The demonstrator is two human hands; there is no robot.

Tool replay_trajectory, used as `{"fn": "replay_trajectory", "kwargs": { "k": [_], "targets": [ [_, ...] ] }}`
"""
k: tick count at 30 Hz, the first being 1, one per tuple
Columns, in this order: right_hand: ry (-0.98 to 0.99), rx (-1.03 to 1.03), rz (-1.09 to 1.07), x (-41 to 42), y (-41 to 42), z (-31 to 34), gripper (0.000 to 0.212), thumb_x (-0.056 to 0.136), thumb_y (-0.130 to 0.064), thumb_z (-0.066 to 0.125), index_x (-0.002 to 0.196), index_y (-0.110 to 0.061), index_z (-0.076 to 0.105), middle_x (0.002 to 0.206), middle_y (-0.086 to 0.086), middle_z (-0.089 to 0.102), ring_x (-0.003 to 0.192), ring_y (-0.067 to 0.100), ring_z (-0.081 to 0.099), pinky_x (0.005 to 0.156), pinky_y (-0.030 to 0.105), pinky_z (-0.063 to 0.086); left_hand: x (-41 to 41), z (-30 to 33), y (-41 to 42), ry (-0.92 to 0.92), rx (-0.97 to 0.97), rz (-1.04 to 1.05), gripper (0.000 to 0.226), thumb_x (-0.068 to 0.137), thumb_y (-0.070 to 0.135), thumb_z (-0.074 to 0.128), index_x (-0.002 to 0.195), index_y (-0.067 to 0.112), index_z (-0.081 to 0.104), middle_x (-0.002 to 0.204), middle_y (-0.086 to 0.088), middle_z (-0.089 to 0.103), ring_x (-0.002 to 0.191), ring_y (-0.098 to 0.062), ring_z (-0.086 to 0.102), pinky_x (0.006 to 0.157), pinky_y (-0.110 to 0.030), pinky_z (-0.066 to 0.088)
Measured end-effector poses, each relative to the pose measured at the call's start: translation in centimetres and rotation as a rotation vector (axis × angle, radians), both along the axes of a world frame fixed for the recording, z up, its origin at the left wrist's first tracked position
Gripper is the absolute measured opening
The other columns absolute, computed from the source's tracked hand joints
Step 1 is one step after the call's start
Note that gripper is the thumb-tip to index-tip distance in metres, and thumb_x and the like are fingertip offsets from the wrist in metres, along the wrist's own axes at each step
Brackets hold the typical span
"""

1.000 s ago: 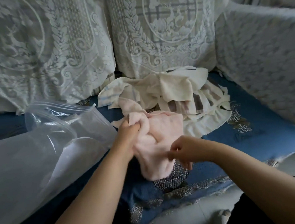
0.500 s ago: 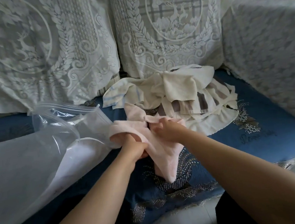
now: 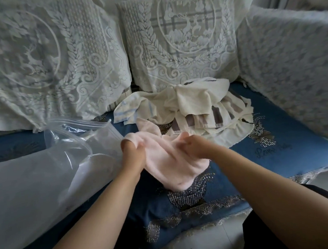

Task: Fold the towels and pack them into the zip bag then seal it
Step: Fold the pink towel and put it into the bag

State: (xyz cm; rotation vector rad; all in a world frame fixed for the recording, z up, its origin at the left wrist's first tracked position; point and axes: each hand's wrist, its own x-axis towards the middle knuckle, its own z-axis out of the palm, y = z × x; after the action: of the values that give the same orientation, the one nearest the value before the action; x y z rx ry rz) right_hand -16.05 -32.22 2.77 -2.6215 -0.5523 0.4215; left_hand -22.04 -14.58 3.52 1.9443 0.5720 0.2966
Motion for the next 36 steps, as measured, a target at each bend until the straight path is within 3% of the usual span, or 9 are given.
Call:
{"fn": "replay_trajectory", "kwargs": {
  "k": [4,6,10,16,20,23,25,29,36],
  "targets": [
    [0.253,0.923,-0.558,-0.9,-4.4,3.2,0.022,0.093,-0.016,0.046,0.077,-0.011,0.061,0.076,0.008,0.057,0.071,0.023,0.053,0.072,0.037,0.043,0.4,4.4,1.6,-0.085,-0.024,0.014,0.034,0.100,0.030,0.044,0.119,0.006,0.059,0.105,-0.009,0.059,0.097,-0.023,0.054,0.079,-0.028,0.038],
    [0.618,1.334,-0.580,-2.1,-6.4,4.2,0.025,0.087,-0.018,0.047,0.094,-0.002,0.064,0.082,0.016,0.063,0.073,0.027,0.060,0.071,0.039,0.050,1.0,6.8,2.3,-0.157,-0.011,0.001,0.034,0.094,0.033,0.055,0.110,0.004,0.064,0.096,-0.007,0.059,0.089,-0.019,0.052,0.075,-0.028,0.038],
    [0.838,1.269,-0.359,-5.6,-7.7,4.0,0.044,0.091,-0.032,0.052,0.120,-0.001,0.061,0.102,0.017,0.067,0.094,0.031,0.062,0.084,0.043,0.049,1.6,11.3,2.6,-0.300,0.014,-0.054,0.030,0.084,0.034,0.069,0.073,0.007,0.061,0.064,-0.001,0.050,0.062,-0.016,0.046,0.054,-0.028,0.033],
    [0.531,1.748,-0.473,-7.2,-8.9,10.1,0.012,0.070,-0.013,0.056,0.061,-0.009,0.060,0.055,0.005,0.050,0.055,0.014,0.053,0.060,0.023,0.047,0.7,15.5,2.4,-0.377,0.099,-0.073,0.025,0.095,0.032,0.048,0.087,0.011,0.058,0.076,-0.007,0.047,0.072,-0.018,0.045,0.056,-0.029,0.031],
    [0.379,1.598,-0.437,-8.9,-10.7,13.2,0.025,0.086,-0.020,0.046,0.085,-0.006,0.068,0.068,0.007,0.069,0.060,0.018,0.067,0.057,0.024,0.052,-0.5,17.3,3.1,-0.407,0.009,-0.213,0.026,0.098,0.025,0.041,0.111,0.020,0.063,0.109,-0.003,0.065,0.102,-0.020,0.059,0.091,-0.036,0.049],
    [0.206,1.519,-0.490,-9.7,-11.4,15.3,0.022,0.091,-0.027,0.057,0.112,-0.020,0.063,0.104,0.006,0.069,0.085,0.016,0.067,0.072,0.028,0.056,-1.7,18.5,3.2,-0.461,-0.028,-0.172,0.024,0.096,0.023,0.052,0.074,0.019,0.061,0.073,-0.006,0.052,0.072,-0.018,0.050,0.071,-0.034,0.047],
    [-0.088,1.362,-0.552,-10.1,-11.9,16.9,0.018,0.091,-0.021,0.058,0.106,-0.026,0.068,0.103,0.002,0.066,0.083,0.015,0.059,0.072,0.030,0.051,-2.2,19.2,3.5,-0.505,-0.068,-0.090,0.033,0.093,0.023,0.057,0.062,0.015,0.049,0.062,-0.003,0.038,0.062,-0.016,0.038,0.059,-0.029,0.034],
    [-0.519,0.962,-0.556,-11.8,-12.3,21.1,0.022,0.096,-0.019,0.050,0.105,-0.022,0.070,0.091,-0.010,0.061,0.072,0.008,0.053,0.069,0.030,0.051,-3.2,21.2,4.1,-0.580,-0.132,0.022,0.014,0.081,0.022,0.063,0.093,0.016,0.060,0.079,-0.001,0.056,0.068,-0.015,0.049,0.055,-0.027,0.038],
    [0.130,1.231,-0.270,-9.9,-14.1,26.2,0.019,0.088,-0.019,0.059,0.104,-0.012,0.067,0.105,0.004,0.065,0.075,0.009,0.066,0.058,0.020,0.055,-2.9,24.7,5.3,-0.465,-0.157,-0.278,0.018,0.093,0.008,0.055,0.092,0.019,0.070,0.080,0.005,0.064,0.068,-0.007,0.052,0.062,-0.022,0.042]
  ]
}}
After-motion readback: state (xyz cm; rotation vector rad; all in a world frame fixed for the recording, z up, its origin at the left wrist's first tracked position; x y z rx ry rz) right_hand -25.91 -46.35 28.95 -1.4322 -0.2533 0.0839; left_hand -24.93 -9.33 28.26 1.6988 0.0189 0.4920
